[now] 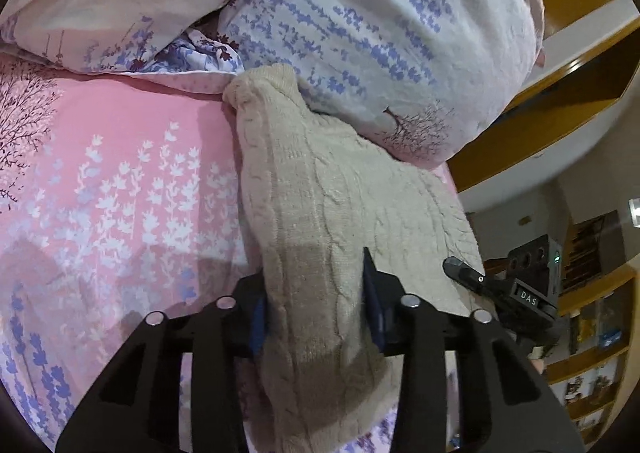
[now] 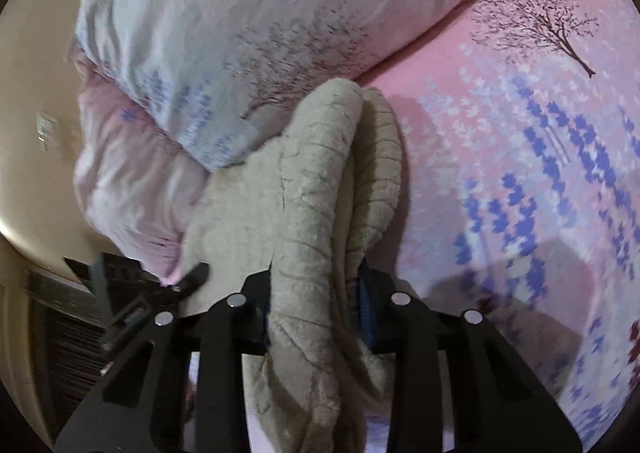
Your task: Fold small clothes
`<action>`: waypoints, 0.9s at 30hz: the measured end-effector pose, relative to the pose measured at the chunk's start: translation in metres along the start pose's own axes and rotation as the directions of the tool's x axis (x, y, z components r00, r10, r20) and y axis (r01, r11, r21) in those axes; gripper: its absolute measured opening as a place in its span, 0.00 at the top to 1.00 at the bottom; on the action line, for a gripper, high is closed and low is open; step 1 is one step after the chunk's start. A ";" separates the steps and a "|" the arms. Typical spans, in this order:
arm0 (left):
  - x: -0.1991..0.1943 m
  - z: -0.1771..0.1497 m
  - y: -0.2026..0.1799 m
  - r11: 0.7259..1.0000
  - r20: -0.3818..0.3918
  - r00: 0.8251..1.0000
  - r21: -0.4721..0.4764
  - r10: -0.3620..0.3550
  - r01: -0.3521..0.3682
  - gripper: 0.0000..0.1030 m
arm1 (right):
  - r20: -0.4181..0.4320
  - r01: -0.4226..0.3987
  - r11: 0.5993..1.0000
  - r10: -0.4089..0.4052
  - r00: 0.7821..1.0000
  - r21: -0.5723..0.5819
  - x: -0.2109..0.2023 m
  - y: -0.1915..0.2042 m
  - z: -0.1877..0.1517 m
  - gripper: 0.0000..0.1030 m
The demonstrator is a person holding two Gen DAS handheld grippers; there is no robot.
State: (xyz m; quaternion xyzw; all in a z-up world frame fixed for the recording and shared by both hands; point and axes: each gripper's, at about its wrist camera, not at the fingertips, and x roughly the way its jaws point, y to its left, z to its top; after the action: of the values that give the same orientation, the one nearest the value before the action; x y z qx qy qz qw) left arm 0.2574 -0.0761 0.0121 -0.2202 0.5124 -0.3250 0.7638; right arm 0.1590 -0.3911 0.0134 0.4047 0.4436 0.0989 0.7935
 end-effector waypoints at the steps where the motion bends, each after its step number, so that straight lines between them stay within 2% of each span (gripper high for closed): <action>1: -0.007 0.000 0.003 1.000 0.001 1.000 0.001 -0.013 0.013 0.64 | 0.007 -0.023 1.000 0.023 1.000 -0.007 -0.002 0.007 -0.001 0.70; 6: -0.066 -0.003 0.010 0.998 0.047 0.999 0.068 -0.011 0.008 0.65 | -0.035 -0.093 0.990 0.090 0.995 -0.107 0.007 0.057 -0.017 0.71; 9: -0.112 -0.009 0.031 0.997 0.086 0.996 0.073 0.000 -0.006 0.64 | -0.078 -0.143 0.977 0.132 0.988 -0.160 0.031 0.082 -0.033 0.71; 10: -0.123 -0.009 0.040 0.997 0.100 0.995 0.069 0.015 -0.022 0.63 | -0.087 -0.136 0.972 0.121 0.989 -0.190 0.036 0.087 -0.039 0.71; 13: -0.134 -0.012 0.068 0.989 0.126 0.983 0.035 0.136 -0.141 0.61 | -0.126 -0.023 0.955 -0.015 0.992 -0.295 0.076 0.106 -0.061 0.67; 14: -0.131 -0.014 0.077 0.978 0.113 0.972 0.017 0.206 -0.210 0.61 | -0.122 0.040 0.947 -0.082 0.989 -0.320 0.088 0.110 -0.067 0.61; 15: -0.130 -0.015 0.082 0.975 0.110 0.970 0.012 0.218 -0.221 0.60 | -0.093 0.099 0.931 -0.140 0.986 -0.352 0.093 0.113 -0.073 0.54; 16: -0.133 -0.018 0.084 0.979 0.121 0.972 0.011 0.203 -0.206 0.59 | -0.069 0.121 0.920 -0.157 0.985 -0.372 0.091 0.116 -0.075 0.52; 17: -0.139 -0.021 0.080 0.974 0.140 0.966 0.023 0.220 -0.225 0.58 | -0.047 0.150 0.914 -0.181 0.982 -0.377 0.085 0.119 -0.075 0.43; 18: -0.147 -0.023 0.077 0.964 0.162 0.954 0.043 0.251 -0.261 0.55 | -0.015 0.187 0.907 -0.207 0.978 -0.378 0.078 0.120 -0.075 0.35; 19: -0.156 -0.027 0.066 0.942 0.215 0.928 0.076 0.303 -0.326 0.49 | 0.047 0.224 0.899 -0.223 0.974 -0.376 0.065 0.121 -0.075 0.35; 20: -0.162 -0.032 0.060 0.928 0.247 0.912 0.096 0.327 -0.359 0.45 | 0.120 0.248 0.892 -0.218 0.968 -0.378 0.049 0.125 -0.076 0.35; 22: -0.175 -0.045 0.035 0.880 0.344 0.860 0.159 0.376 -0.448 0.25 | 0.229 0.251 0.879 -0.169 0.959 -0.405 0.023 0.137 -0.085 0.41; 23: -0.177 -0.049 0.027 0.868 0.364 0.851 0.179 0.379 -0.463 0.22 | 0.255 0.236 0.869 -0.131 0.958 -0.436 0.014 0.146 -0.092 0.49; 24: -0.174 -0.053 0.016 0.860 0.375 0.849 0.203 0.373 -0.467 0.16 | 0.257 0.215 0.854 -0.099 0.961 -0.474 0.010 0.154 -0.100 0.52; 26: -0.168 -0.061 0.005 0.870 0.351 0.875 0.244 0.333 -0.429 0.12 | 0.228 0.196 0.823 -0.083 0.970 -0.534 0.013 0.165 -0.115 0.56; 27: -0.160 -0.061 -0.001 0.876 0.325 0.890 0.257 0.320 -0.408 0.11 | 0.202 0.209 0.791 -0.110 0.973 -0.576 0.023 0.172 -0.126 0.58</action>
State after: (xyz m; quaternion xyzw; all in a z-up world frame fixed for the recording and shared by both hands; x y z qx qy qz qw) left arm 0.1583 0.0385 0.0914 -0.0356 0.3757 -0.2188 0.8999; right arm 0.1085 -0.1971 0.0895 0.1042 0.3590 0.1328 0.9179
